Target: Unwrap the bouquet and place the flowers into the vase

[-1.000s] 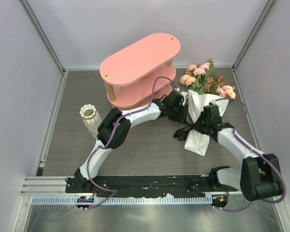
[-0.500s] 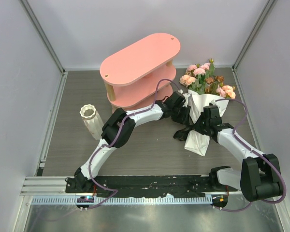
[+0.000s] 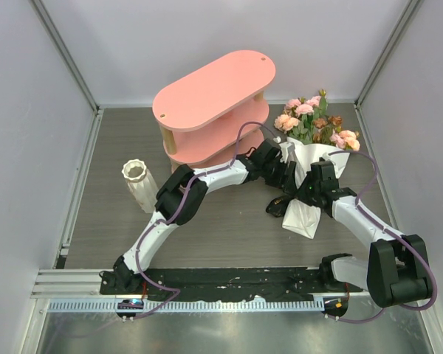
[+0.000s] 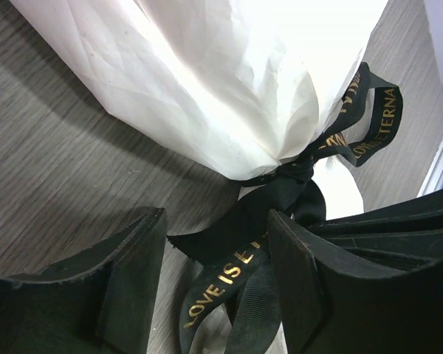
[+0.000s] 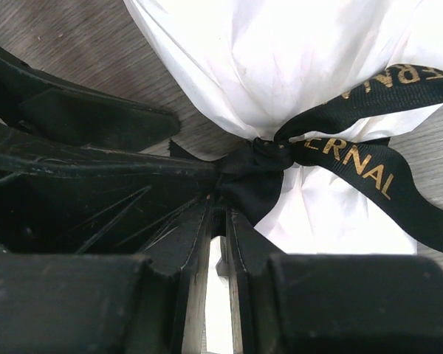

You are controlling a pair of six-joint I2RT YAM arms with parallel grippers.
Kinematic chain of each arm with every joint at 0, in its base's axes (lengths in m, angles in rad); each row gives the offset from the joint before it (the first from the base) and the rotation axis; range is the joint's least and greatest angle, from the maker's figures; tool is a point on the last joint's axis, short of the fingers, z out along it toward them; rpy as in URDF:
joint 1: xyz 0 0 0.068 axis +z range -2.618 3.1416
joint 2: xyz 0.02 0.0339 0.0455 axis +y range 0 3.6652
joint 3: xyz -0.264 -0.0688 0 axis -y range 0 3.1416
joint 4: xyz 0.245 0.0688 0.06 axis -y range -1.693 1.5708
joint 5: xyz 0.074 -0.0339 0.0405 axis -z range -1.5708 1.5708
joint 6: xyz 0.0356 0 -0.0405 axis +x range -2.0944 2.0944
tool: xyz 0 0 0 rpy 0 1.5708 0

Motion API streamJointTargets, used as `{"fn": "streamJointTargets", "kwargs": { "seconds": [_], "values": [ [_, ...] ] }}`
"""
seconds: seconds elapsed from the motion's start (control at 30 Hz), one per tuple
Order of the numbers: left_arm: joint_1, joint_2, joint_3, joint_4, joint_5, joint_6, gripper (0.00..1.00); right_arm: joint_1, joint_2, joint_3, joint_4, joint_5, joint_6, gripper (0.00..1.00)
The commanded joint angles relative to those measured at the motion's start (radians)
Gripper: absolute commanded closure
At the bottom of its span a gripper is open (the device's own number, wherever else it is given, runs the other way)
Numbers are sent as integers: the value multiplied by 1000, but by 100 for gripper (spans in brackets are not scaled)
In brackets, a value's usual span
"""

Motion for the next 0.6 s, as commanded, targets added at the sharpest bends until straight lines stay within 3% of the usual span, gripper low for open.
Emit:
{"fn": "streamJointTargets", "kwargs": {
  "seconds": [0.0,0.2,0.37,0.5,0.57],
  "values": [
    [-8,-4,-28,33,52,-25,42,2,-2,10,-19,20,-23,80],
    [-6,38,28,-29,61,-13,54,2,-4,15,-28,29,-34,80],
    [-6,-3,-34,-4,121,-4,36,2,3,18,-28,37,-40,80],
    [-6,-10,-28,-64,90,53,34,2,13,22,-27,37,-43,80],
    [-6,-2,-19,-93,69,76,38,2,16,21,-25,40,-45,80]
  ]
}}
